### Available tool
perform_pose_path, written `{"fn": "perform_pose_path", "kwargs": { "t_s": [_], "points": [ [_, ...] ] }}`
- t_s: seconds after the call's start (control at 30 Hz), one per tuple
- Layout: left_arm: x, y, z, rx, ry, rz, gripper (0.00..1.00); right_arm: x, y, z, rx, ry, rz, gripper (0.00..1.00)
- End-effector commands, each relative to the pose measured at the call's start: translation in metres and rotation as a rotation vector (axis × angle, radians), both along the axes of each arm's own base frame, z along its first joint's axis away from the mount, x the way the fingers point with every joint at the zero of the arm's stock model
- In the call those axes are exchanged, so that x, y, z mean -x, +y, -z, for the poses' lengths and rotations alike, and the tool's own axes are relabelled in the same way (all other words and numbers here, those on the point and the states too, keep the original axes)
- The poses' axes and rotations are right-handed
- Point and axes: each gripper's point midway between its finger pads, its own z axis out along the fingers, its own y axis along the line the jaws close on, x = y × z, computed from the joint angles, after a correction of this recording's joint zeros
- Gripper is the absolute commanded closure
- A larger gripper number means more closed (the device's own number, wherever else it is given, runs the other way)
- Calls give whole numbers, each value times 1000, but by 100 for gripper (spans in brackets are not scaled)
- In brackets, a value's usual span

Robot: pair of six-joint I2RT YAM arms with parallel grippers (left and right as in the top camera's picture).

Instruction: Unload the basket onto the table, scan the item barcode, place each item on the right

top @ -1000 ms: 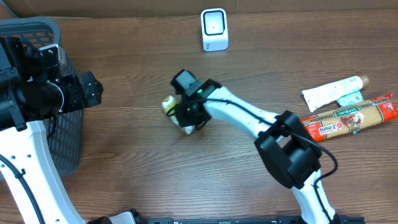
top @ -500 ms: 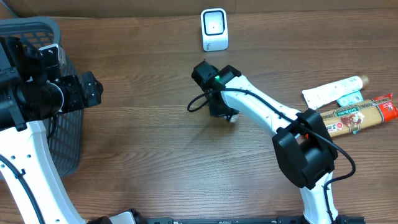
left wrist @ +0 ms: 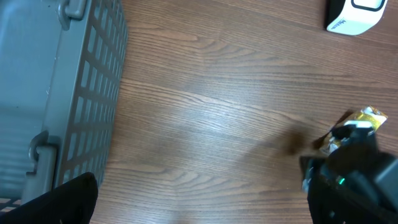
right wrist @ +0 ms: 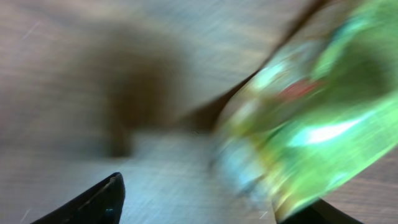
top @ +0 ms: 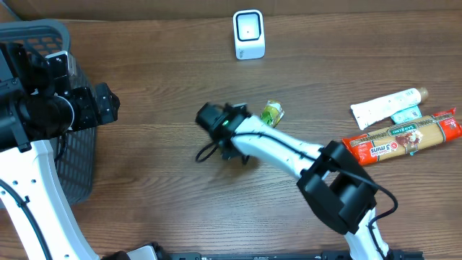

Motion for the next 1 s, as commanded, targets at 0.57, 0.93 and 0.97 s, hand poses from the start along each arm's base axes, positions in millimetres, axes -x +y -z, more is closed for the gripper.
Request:
{"fn": "perform_pose_path", "kwargs": {
  "t_s": [0.57, 0.93, 0.97],
  "points": [
    [-1, 0, -1, -3, -4, 17, 0, -65, -90, -78, -136, 80, 327, 22],
    [-1, 0, -1, -3, -3, 17, 1, -53, -85, -50, -238, 198, 352, 64],
    [-1, 0, -1, -3, -4, 17, 0, -49, -87, -44, -228, 209, 354, 69]
  ]
}}
